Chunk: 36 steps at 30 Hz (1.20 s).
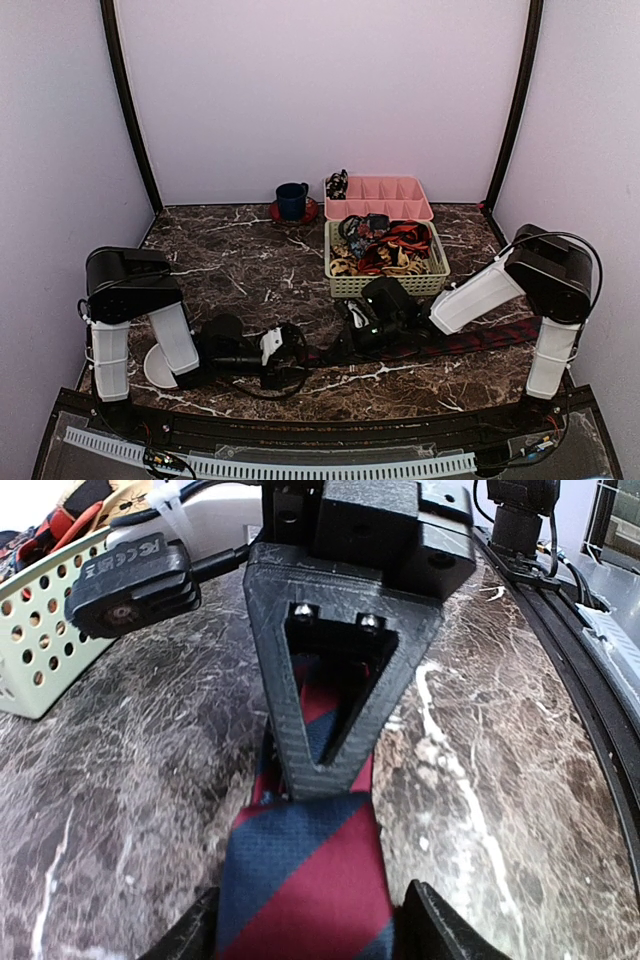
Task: Roll the ties
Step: Roll the tie at the center of the board.
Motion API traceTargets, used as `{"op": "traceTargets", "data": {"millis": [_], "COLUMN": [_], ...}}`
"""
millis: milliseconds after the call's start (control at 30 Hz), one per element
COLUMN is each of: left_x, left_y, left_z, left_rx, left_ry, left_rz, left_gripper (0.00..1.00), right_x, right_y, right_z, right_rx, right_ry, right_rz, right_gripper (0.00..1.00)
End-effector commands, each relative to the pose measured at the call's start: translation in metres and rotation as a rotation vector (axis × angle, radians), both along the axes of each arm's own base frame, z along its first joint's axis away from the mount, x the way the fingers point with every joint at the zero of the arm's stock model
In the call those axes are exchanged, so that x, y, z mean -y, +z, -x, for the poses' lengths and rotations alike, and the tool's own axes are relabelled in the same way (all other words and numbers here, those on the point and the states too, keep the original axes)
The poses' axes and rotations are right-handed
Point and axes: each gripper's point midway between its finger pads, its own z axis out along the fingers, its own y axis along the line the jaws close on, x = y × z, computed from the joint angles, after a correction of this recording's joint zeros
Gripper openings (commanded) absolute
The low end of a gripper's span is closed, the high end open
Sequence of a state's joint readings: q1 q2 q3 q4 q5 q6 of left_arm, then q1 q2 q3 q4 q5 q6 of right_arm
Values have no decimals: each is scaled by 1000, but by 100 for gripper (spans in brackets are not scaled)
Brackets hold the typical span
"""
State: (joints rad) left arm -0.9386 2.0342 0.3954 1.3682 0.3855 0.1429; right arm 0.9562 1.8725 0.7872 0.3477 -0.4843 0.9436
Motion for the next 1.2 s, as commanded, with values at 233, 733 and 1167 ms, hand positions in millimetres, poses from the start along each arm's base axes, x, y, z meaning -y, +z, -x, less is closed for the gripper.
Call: {"op": "traceTargets", "data": {"millis": [233, 733, 1167], "left_x": [-10, 28, -5], "left_y": [24, 20, -52], "left_z": [-1, 5, 16], "left_rx": [-19, -80, -133], "left_ry": [15, -103, -70], "left_rz": [117, 100, -165], "left_gripper": [57, 38, 34], "right_x": [20, 14, 11], "right_y": [-43, -36, -3], "right_z": [11, 12, 9], "right_rx": [-26, -27, 22], "right_ry": [7, 15, 22], "right_rz": [127, 82, -7], "right_gripper": [0, 0, 0]}}
